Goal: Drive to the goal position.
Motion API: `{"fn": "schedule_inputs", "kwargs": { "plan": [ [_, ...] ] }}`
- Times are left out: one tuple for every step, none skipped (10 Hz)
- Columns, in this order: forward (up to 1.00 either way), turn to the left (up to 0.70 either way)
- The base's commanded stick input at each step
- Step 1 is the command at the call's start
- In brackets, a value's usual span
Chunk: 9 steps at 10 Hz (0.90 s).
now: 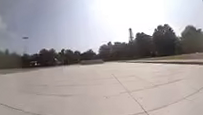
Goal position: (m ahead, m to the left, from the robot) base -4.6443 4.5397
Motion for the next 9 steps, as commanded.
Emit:
{"fn": "schedule_inputs", "kwargs": {
  "plan": [
    [0.66,0.00],
    [0.66,0.00],
    [0.66,0.00],
    [0.66,0.00],
    [0.57,0.00],
    [0.25,0.00],
    [0.25,0.00],
    [0.25,0.00],
    [0.25,0.00]
  ]
}}
